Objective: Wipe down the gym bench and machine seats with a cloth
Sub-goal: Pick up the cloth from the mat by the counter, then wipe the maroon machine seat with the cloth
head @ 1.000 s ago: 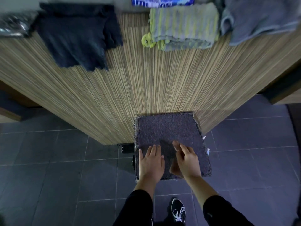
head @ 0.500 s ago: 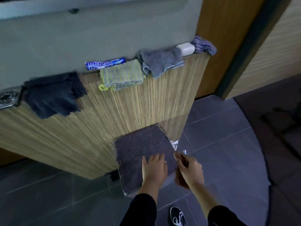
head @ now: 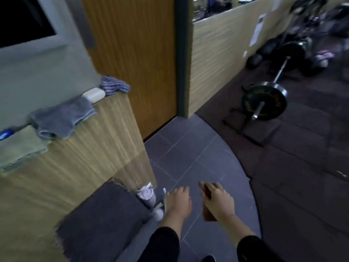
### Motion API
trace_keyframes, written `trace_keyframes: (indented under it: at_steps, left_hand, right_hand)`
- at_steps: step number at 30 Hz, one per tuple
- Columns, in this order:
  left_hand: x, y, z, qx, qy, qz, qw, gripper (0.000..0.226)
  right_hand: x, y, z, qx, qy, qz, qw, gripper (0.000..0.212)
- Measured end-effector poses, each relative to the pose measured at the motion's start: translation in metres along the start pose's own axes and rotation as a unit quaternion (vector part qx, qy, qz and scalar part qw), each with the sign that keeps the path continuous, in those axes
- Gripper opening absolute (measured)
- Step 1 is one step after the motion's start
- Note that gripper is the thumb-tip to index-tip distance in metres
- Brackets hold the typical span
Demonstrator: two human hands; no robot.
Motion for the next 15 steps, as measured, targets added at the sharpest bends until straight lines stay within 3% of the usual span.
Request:
trace_keyframes:
  at_steps: [8,15]
  left_hand:
    - [0.013,-0.074,0.13,-0.099,-0.052,-0.006,0.994,0.047]
    - [0.019,-0.11,0.237,-0.234,-0.091,-0.009,0.968,0.041]
  right_hand:
    - [0.053,-0.027,0.111,-0.116,-0.001,0.082,0.99,0.03]
    - [0.09,-0.026,0.188,-0.222,-0.017,0.154,0.963,0.027]
Point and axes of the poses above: each hand's wrist, its own y-axis away from the middle knuckle, its own x-axis out of the back of the hand, z = x × y, the point moved 1 cm from there along -y, towards the middle knuckle, and after that the axes turned 3 degrees about -x, right-handed, at the moved point
